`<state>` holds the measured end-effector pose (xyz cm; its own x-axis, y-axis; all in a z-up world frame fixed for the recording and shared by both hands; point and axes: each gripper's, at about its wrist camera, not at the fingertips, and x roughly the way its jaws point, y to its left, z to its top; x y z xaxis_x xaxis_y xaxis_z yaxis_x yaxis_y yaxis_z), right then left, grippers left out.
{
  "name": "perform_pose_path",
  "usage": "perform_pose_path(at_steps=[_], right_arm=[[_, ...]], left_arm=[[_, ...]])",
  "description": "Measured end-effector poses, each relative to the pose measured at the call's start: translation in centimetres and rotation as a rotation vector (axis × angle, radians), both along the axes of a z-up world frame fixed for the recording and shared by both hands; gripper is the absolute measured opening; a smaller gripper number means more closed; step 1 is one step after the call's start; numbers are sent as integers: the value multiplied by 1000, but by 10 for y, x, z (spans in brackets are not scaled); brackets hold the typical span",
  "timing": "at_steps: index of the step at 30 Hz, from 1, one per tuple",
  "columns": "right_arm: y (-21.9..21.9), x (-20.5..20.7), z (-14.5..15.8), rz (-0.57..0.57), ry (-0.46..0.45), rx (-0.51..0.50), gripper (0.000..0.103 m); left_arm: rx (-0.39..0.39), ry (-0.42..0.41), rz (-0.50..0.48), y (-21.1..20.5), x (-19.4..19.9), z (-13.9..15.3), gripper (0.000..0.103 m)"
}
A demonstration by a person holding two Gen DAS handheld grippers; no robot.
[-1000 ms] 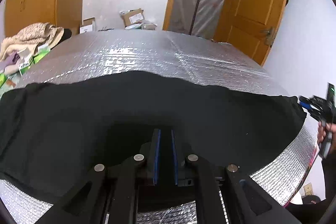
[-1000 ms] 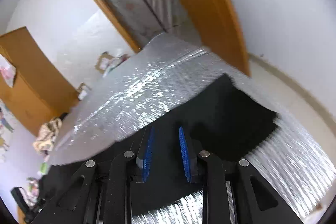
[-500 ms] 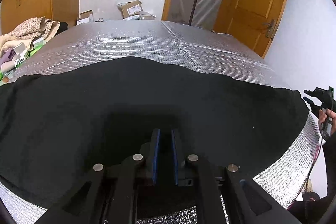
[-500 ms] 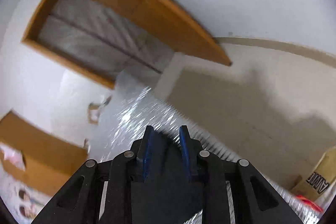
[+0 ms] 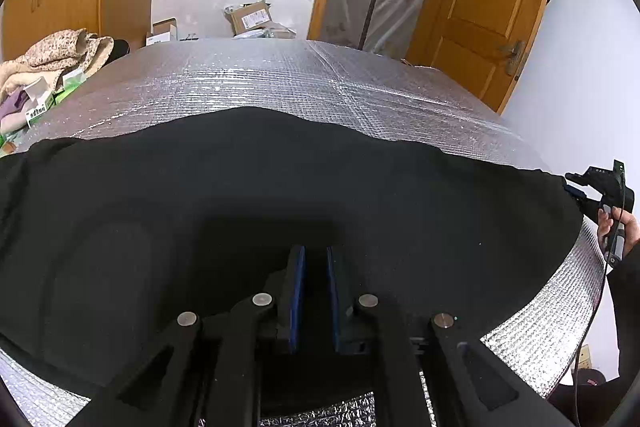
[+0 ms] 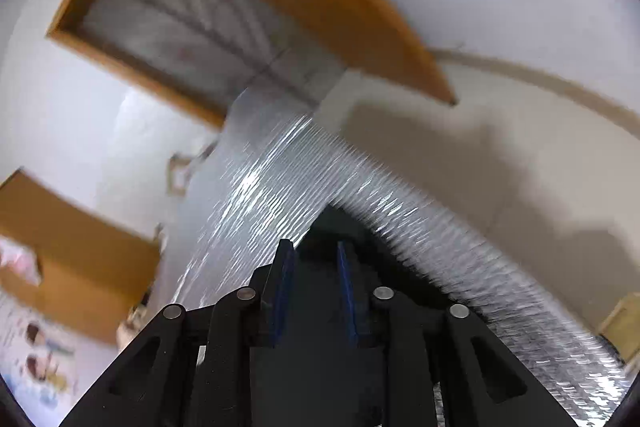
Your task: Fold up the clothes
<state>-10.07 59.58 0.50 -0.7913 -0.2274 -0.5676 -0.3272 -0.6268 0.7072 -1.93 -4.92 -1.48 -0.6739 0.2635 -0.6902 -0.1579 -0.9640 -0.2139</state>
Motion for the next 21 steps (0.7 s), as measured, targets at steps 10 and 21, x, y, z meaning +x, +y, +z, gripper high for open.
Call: perform_pose_path(at_steps=[10,21], right_arm=[[-83,-24,1,313,-23,70,17],[-133,-10,26,409,0,226,17]], left_arm=[[16,-1,-3,-3,-1,0,10],[35,-1,-3,-4,-3,-1,10]])
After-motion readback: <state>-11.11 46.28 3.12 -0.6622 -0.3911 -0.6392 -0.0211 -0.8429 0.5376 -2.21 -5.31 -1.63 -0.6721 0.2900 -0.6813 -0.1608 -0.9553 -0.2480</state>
